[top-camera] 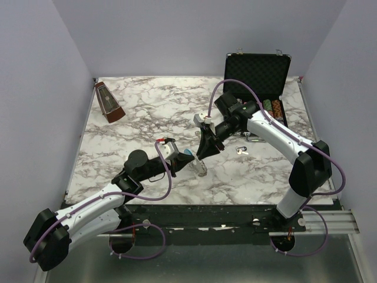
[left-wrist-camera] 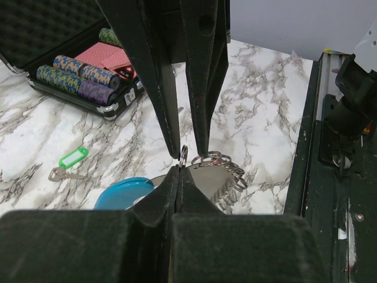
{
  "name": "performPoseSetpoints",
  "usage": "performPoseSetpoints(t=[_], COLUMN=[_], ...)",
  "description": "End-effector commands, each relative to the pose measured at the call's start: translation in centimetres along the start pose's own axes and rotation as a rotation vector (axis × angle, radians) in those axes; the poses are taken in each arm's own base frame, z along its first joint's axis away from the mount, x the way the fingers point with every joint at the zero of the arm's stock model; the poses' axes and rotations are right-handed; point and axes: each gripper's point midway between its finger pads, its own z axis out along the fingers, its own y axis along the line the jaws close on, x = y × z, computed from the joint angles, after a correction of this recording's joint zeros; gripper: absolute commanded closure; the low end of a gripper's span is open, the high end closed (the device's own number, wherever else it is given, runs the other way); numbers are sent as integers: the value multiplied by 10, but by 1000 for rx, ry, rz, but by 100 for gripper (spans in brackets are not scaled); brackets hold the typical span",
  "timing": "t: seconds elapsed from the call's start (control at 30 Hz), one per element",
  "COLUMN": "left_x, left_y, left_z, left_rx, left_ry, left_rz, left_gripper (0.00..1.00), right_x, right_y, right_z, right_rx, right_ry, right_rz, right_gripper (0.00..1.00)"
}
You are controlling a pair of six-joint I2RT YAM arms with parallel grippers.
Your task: Put the keys on the keyring
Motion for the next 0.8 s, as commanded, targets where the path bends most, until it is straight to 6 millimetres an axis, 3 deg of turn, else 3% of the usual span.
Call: performPoseSetpoints(t=[0.0, 0.1, 0.33, 0.57, 0.6, 0.7, 0.77], left_x=[-13, -13, -10, -4, -2, -1, -4], left_y=[-8, -7, -6, -3, -1, 2, 5], left_z=[2, 3, 4, 5, 4, -1, -7], left_rx=[40, 37, 31, 10, 2, -21, -45], left_ry=[-56, -55, -46, -22, -13, 11, 7], left_rz=[6, -3, -24, -62, -68, -88, -89], left_gripper=[100, 100, 100, 100, 95, 53, 33], right_x=[6, 6, 5, 1, 2, 6, 12], right_y=[-1, -1, 1, 2, 2, 0, -4], right_z=[7, 7, 7, 2, 1, -2, -6], right_rx=[-15, -18, -21, -20, -18, -2, 23], right_ry=[0, 1, -2, 26, 36, 77, 125], right_rz=[7, 6, 6, 15, 13, 14, 23], right_gripper=[72, 76, 99, 99, 99, 99, 99])
